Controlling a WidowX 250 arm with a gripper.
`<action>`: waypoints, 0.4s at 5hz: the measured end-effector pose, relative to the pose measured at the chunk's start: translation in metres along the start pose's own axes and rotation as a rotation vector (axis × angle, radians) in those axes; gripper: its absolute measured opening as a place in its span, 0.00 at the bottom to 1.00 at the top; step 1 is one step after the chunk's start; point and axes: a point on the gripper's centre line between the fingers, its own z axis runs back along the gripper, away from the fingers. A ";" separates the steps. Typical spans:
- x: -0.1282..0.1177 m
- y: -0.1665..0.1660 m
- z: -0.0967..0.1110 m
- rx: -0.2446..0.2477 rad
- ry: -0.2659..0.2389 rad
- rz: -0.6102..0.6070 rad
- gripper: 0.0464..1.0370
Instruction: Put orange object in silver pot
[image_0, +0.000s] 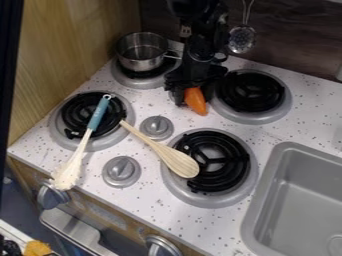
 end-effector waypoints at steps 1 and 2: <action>-0.001 -0.001 0.000 -0.001 0.003 0.004 0.63; -0.001 -0.001 0.000 0.002 0.009 0.004 0.63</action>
